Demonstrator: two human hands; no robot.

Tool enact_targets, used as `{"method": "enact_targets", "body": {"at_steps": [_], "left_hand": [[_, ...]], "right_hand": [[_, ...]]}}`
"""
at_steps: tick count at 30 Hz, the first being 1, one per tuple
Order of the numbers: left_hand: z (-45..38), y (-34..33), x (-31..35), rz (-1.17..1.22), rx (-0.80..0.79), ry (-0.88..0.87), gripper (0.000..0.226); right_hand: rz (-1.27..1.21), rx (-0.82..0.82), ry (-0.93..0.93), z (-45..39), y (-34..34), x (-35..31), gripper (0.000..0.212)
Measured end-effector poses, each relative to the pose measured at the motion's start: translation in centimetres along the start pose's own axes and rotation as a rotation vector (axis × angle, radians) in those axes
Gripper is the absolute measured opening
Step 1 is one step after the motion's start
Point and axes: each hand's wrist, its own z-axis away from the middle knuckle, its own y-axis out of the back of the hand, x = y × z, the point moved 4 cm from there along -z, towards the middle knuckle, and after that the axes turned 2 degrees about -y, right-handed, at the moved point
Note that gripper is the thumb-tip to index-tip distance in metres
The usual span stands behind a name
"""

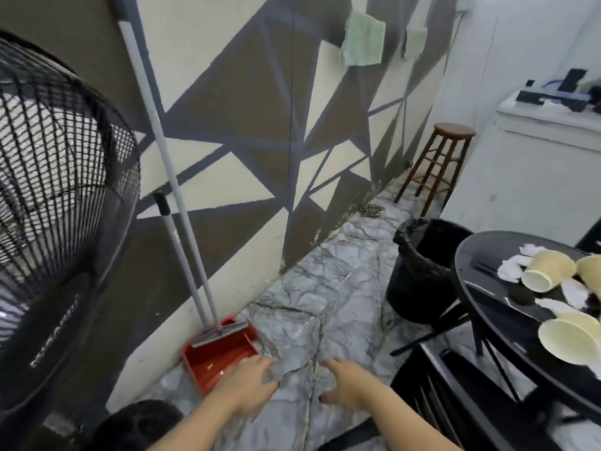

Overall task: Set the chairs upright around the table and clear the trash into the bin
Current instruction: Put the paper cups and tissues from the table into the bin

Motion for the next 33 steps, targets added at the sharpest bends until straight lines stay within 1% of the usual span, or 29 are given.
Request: {"method": "enact_targets", "body": {"at_steps": [2,5,9,12,14,18,22,29,33], "left_hand": [[-1.5,0.5,-0.3,-0.005,-0.014,-0.020,0.060],[-3.7,1.1,-0.7,0.000,-0.036,-0.020,0.062],[-7.0,2.1,-0.6,-0.001,-0.053,-0.021,0.050],[-10.1,3.6,-0.4,0.011,-0.039,-0.011,0.055],[-12.1,4.7,-0.1,0.034,-0.040,0.007,0.054],[-15.9,7.0,1.0,0.012,-0.051,0.007,0.052],[-19.6,8.5,2.3,0.021,-0.067,-0.023,0.054],[-26.9,9.6,5.1,-0.003,-0.162,-0.121,0.054],[-32.5,10.6,7.4,-0.028,-0.269,-0.219,0.059]], "right_hand": [[-0.004,0.018,-0.013,-0.9,0.6,-0.1,0.075],[-0.015,0.023,-0.038,-2.7,1.5,0.0,0.074],[-0.030,-0.004,-0.016,-5.5,3.5,0.0,0.074],[-0.007,0.000,-0.007,-8.1,6.0,0.6,0.074],[0.003,-0.020,-0.004,-10.0,8.0,1.1,0.075],[-0.050,-0.057,-0.004,-13.2,10.9,2.2,0.074],[-0.081,-0.030,-0.014,-15.5,13.4,4.1,0.075],[-0.227,0.024,-0.127,-17.3,16.4,8.9,0.072],[-0.341,0.063,-0.259,-18.5,17.6,12.0,0.076]]}}
